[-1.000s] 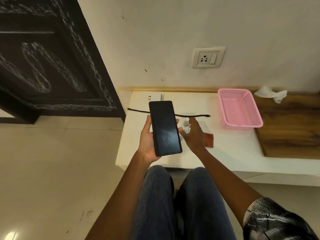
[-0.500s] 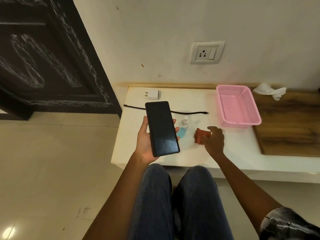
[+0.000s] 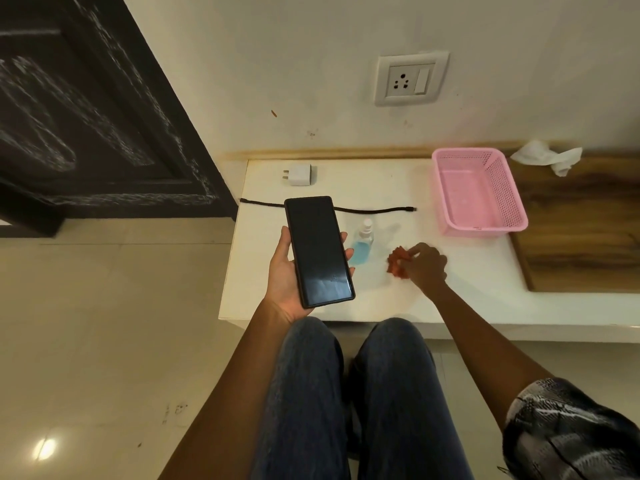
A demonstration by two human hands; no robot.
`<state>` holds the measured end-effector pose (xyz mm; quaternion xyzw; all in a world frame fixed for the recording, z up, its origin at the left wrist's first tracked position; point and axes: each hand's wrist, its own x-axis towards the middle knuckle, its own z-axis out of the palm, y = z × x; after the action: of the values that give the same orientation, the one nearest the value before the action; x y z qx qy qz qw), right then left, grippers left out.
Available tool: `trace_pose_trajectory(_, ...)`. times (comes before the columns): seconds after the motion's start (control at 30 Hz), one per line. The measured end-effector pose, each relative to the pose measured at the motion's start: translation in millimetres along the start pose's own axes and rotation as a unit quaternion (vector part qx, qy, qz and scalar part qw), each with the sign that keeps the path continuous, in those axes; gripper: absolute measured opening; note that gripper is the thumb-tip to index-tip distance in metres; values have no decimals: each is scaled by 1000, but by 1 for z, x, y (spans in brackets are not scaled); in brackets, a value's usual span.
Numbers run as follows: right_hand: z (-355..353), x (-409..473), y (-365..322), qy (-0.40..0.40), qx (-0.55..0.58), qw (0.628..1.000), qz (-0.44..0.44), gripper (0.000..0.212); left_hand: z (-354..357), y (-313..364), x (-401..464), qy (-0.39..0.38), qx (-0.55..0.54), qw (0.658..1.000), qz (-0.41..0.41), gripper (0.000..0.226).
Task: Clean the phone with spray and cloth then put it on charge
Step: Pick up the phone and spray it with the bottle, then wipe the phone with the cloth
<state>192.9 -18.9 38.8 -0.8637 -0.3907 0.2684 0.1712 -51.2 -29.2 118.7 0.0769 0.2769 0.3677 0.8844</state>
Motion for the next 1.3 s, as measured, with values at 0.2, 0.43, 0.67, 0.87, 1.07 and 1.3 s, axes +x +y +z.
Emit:
trace_pose_trajectory(0.2, -13, -27, 16, -10, 31, 999, -4, 33, 6, -3, -19, 0, 1, 1000, 5, 76)
trace_pose_trajectory(0.43, -43, -84, 14, 12, 243, 969, -42, 16, 20, -7, -49, -21, -1, 1000, 8, 78)
trace_pose_trajectory(0.67, -70, -143, -12, 20, 393, 918, -49, 27, 32, -20, -81, -35, -10, 999, 3, 77)
trace_pose_trajectory(0.87, -98, -181, -44, -12, 452, 888, -85, 33, 38, -36, -108, -49, 6, 999, -8, 79)
trace_pose_trajectory(1.07, -113, -207, -76, 37, 448, 880, -151, 33, 48, -49, -120, -72, 29, 997, -14, 76)
trace_pose_trajectory(1.3, -108, -236, -94, 109, 308, 895, -304, 15, 58, -55, -121, -36, 67, 997, 0, 77)
